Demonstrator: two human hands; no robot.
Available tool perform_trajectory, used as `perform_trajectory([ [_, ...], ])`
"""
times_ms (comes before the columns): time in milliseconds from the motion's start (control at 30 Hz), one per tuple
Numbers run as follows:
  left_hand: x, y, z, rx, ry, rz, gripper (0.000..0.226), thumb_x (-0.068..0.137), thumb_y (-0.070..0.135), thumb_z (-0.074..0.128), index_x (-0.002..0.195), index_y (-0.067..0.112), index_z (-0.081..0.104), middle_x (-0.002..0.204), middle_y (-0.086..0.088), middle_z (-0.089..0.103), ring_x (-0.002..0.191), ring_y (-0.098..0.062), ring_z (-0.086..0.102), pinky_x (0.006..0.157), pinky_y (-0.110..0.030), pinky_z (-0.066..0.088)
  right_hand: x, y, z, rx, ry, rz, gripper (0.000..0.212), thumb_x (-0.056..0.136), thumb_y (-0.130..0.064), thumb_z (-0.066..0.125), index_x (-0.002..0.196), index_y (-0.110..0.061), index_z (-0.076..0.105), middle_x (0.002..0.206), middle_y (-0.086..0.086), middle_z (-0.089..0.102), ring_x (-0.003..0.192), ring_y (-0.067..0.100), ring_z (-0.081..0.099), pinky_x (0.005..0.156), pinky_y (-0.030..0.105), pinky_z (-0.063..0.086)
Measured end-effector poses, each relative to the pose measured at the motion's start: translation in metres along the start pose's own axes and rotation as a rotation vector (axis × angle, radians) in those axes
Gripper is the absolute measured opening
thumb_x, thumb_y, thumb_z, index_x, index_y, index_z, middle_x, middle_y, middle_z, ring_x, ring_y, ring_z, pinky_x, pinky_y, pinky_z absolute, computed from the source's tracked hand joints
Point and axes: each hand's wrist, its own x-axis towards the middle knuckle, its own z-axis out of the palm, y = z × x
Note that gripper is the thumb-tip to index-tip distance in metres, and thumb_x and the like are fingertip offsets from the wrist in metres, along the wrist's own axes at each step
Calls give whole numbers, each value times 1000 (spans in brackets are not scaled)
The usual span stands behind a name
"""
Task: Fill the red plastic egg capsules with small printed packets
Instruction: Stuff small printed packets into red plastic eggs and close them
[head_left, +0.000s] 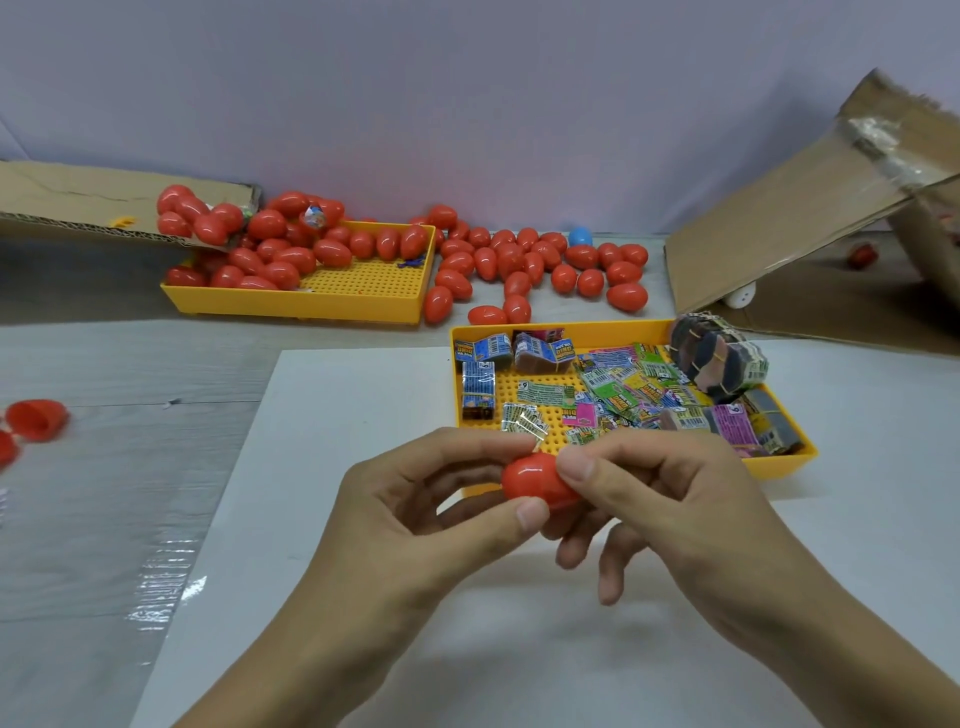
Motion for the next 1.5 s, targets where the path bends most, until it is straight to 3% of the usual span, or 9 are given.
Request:
perform_trajectory([
  [467, 1, 5, 0, -12, -42, -8, 38, 64, 17, 82, 101, 20, 76, 99, -7, 76, 95, -19, 74, 80, -19, 57, 0, 5, -4, -21, 6, -135, 27, 75, -15, 78, 101, -16, 78, 81, 10, 76, 70, 21, 72, 45, 27, 54],
  [567, 2, 6, -1, 11, -21, 51, 35, 63, 16, 83, 97, 21, 77, 96, -6, 77, 93, -18, 74, 78, -20, 57, 1, 7, -4, -53, 34, -182, 22, 79, -24, 79, 101, -24, 79, 79, 3, 76, 63, 14, 70, 47, 26, 54],
  [633, 4, 7, -3, 16, 30, 93, 35, 62, 18, 84, 96, 22, 78, 95, -7, 77, 92, -18, 74, 77, -21, 58, 3, 11, -10, -243, 170, -291, 23, 80, -39, 72, 100, -29, 79, 80, -7, 74, 67, 9, 68, 55, 23, 54],
  [733, 8, 9, -8, 26, 126, 145, 34, 60, 20, 83, 93, 23, 78, 93, -4, 78, 90, -16, 75, 75, -19, 58, 11, 13, -28, -721, 321, -403, 35, 79, -57, 64, 107, -36, 72, 99, -19, 69, 101, 7, 62, 79, 16, 46],
  [833, 10, 10, -12, 37, 177, 165, 34, 57, 21, 86, 90, 25, 77, 89, -1, 78, 86, -13, 75, 71, -17, 57, 17, 18, -38, -1145, 160, -222, 72, 67, -83, 51, 124, -40, 63, 127, -23, 54, 127, 6, 39, 103, 27, 30],
  [933, 11, 8, -12, 20, 209, 154, 35, 54, 19, 89, 85, 24, 75, 88, 2, 77, 83, -14, 75, 67, -16, 56, 18, 27, -37, -1380, 90, -184, 72, 70, -80, 43, 121, -36, 68, 128, -15, 58, 127, 18, 44, 100, 35, 27],
  [1133, 9, 6, -11, 14, 173, 147, 29, 59, 21, 82, 86, 19, 71, 93, -3, 76, 90, -18, 74, 71, -19, 57, 21, 25, -35, -1153, 115, -347, 18, 71, -43, 72, 78, -28, 79, 105, -17, 68, 111, 19, 55, 88, 49, 43],
  [1300, 9, 5, -13, 26, 175, 144, 28, 59, 14, 84, 81, 21, 68, 101, -8, 75, 96, -21, 73, 72, -20, 57, 21, 17, -38, -741, 119, -266, 17, 76, -47, 75, 78, -31, 80, 99, -22, 69, 108, 7, 57, 90, 27, 43],
  [1500, 9, 3, -10, 49, 157, 145, 22, 66, 26, 74, 88, 25, 72, 101, -10, 74, 96, -26, 72, 75, -29, 60, 17, 9, -35, -398, 239, -284, 22, 81, -40, 67, 99, -37, 78, 91, -5, 70, 87, 22, 62, 73, 44, 51],
])
